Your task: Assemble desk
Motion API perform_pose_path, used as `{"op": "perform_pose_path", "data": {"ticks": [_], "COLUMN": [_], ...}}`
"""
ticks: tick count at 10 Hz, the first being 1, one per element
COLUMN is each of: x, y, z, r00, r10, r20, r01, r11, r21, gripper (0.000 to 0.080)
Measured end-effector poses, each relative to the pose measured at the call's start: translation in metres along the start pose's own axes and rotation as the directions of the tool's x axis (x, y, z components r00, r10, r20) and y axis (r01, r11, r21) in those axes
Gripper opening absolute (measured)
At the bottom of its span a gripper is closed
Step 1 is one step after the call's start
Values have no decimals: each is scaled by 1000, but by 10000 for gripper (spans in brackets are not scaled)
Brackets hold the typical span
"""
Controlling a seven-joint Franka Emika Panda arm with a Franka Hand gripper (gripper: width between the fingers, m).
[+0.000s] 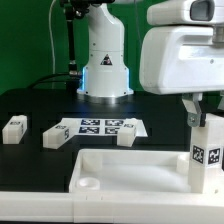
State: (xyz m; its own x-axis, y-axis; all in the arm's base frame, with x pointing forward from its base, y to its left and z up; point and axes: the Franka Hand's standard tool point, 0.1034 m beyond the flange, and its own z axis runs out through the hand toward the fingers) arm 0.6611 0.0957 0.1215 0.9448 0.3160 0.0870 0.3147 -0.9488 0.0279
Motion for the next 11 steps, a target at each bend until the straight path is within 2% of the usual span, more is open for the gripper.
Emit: {"op": "perform_pose_path", "data": {"ticks": [3, 5, 7, 9, 11], "x": [-3, -4, -5, -7, -9], "y": [9, 12, 12, 16, 22], "z": [0, 0, 0, 0, 0], "r00": [968, 895, 779, 688, 652], "r10": [252, 446, 626, 726, 758], "r20": [9, 14, 19, 17, 16], "r01": [-252, -446, -626, -726, -758], "r11": [968, 895, 779, 688, 652], "r21": [7, 5, 5, -6, -18], "gripper": [287, 287, 287, 289, 291]}}
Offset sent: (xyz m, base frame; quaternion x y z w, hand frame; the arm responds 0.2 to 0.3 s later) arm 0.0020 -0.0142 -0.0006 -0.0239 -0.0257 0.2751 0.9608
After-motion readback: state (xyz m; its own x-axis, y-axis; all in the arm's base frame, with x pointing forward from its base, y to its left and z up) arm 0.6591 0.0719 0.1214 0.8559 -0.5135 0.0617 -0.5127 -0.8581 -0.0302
